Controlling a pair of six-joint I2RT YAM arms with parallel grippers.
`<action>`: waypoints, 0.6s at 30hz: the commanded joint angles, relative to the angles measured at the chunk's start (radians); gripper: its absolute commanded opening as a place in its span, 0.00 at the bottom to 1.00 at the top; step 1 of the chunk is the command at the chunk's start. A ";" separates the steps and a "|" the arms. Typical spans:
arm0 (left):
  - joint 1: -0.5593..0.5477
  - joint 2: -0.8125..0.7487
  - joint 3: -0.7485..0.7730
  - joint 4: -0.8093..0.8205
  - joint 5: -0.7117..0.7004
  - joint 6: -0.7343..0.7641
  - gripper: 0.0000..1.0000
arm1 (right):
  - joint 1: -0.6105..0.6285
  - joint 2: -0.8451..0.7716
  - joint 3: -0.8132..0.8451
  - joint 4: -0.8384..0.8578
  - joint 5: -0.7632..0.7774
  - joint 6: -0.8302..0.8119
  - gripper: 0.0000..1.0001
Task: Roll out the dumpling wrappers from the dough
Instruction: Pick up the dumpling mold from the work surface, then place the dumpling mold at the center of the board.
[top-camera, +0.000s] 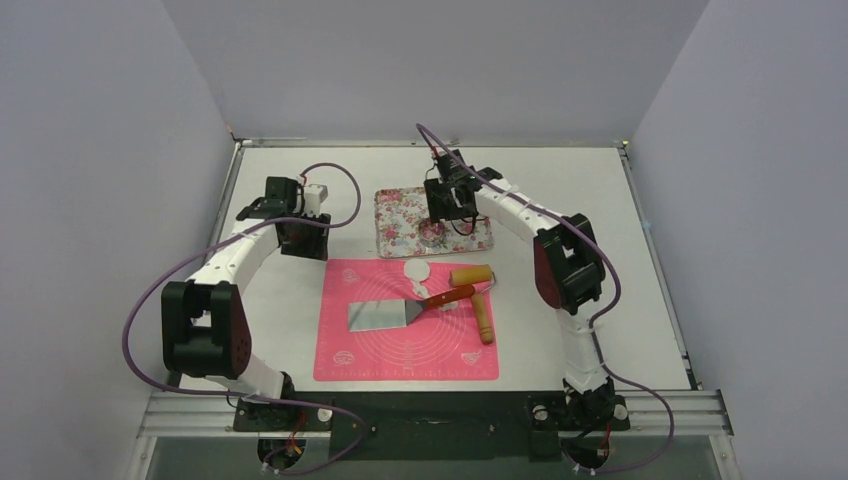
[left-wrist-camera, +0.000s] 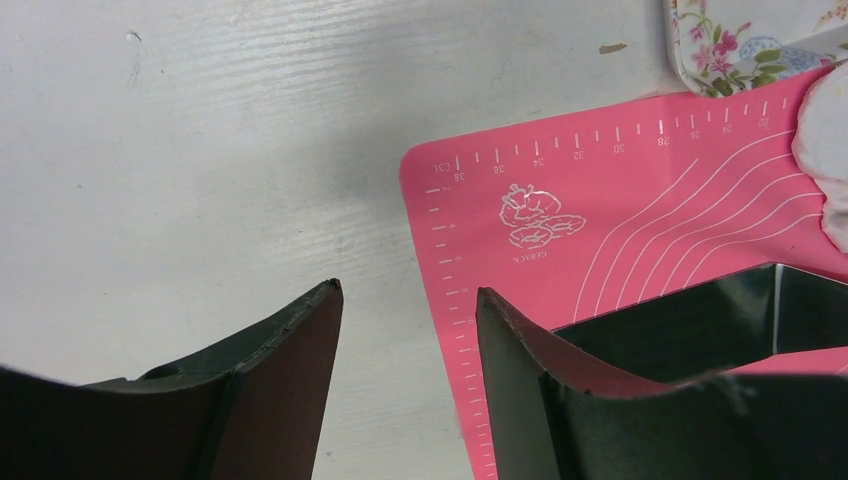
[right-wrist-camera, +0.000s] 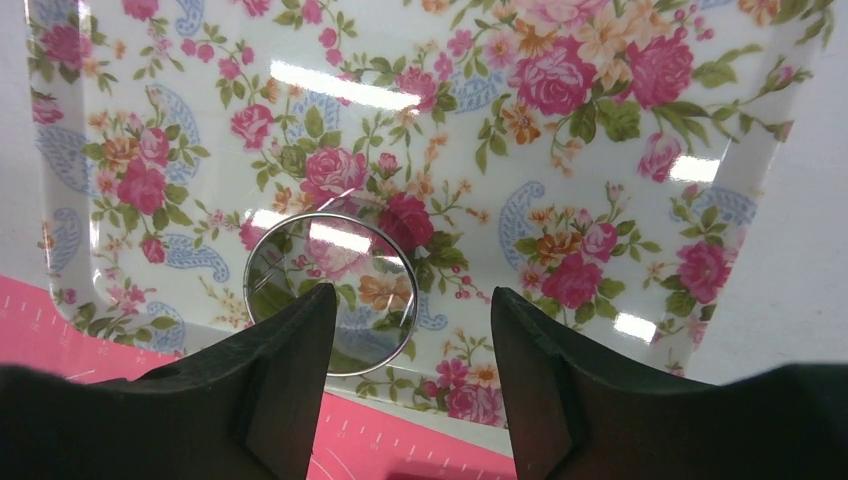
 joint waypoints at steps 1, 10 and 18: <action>0.009 -0.007 0.022 0.025 0.010 0.009 0.50 | -0.002 0.007 0.040 0.021 0.009 0.049 0.55; 0.013 -0.010 0.020 0.023 -0.001 0.012 0.51 | 0.009 0.082 0.045 0.017 -0.030 0.034 0.45; 0.015 -0.011 0.011 0.031 0.003 0.011 0.51 | 0.022 0.077 0.046 -0.004 0.011 -0.010 0.03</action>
